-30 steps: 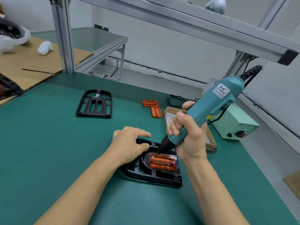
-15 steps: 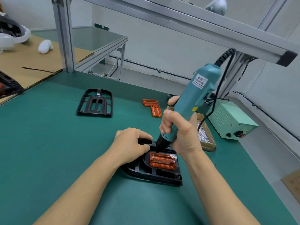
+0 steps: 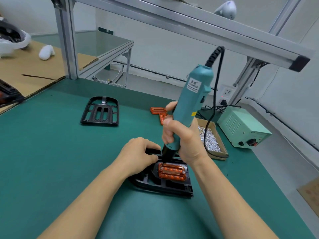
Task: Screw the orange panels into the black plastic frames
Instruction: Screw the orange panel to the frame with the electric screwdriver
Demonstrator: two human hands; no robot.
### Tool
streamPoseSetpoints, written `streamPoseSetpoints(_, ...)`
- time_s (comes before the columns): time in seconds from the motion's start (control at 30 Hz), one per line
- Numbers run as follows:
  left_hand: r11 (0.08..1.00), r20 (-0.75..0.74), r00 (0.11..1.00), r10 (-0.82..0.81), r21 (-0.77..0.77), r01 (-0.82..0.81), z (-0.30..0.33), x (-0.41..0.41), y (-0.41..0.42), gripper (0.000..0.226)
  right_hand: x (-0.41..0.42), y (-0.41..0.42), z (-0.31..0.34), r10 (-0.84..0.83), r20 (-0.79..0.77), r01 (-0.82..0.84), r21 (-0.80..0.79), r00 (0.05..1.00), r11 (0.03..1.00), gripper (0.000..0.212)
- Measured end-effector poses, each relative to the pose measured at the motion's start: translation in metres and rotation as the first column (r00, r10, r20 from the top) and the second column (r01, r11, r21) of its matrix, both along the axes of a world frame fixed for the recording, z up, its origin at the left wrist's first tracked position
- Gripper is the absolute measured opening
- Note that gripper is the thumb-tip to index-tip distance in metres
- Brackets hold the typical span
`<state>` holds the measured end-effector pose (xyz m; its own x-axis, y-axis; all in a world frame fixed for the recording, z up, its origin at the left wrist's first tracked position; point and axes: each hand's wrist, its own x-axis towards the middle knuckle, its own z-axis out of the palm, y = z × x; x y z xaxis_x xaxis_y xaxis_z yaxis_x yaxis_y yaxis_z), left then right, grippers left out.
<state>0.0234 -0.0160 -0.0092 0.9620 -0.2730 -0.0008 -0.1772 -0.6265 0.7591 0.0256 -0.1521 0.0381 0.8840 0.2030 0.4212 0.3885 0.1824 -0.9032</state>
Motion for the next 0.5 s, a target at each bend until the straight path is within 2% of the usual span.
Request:
streamPoseSetpoints(0.13,1.0,-0.002,1.0,-0.01,0.005,0.01,0.0,0.0005,-0.0003,0.031,-0.0039,0.0007,-0.0005,-0.061,0.009,0.06,0.02,0.998,0.998,0.027)
streamPoseSetpoints(0.3,1.0,-0.004,1.0,-0.015,-0.006,0.015,-0.0007,0.0006,0.0007,0.03,-0.0025,0.0041,0.0005,-0.039,0.04,0.04,-0.02,0.998,0.999,0.032)
streamPoseSetpoints(0.5,1.0,0.002,1.0,-0.012,-0.009,0.012,-0.0019,0.001,0.0002,0.031,-0.0018,0.0022,-0.0005,-0.022,0.035,0.022,0.001,0.999,1.0,0.025)
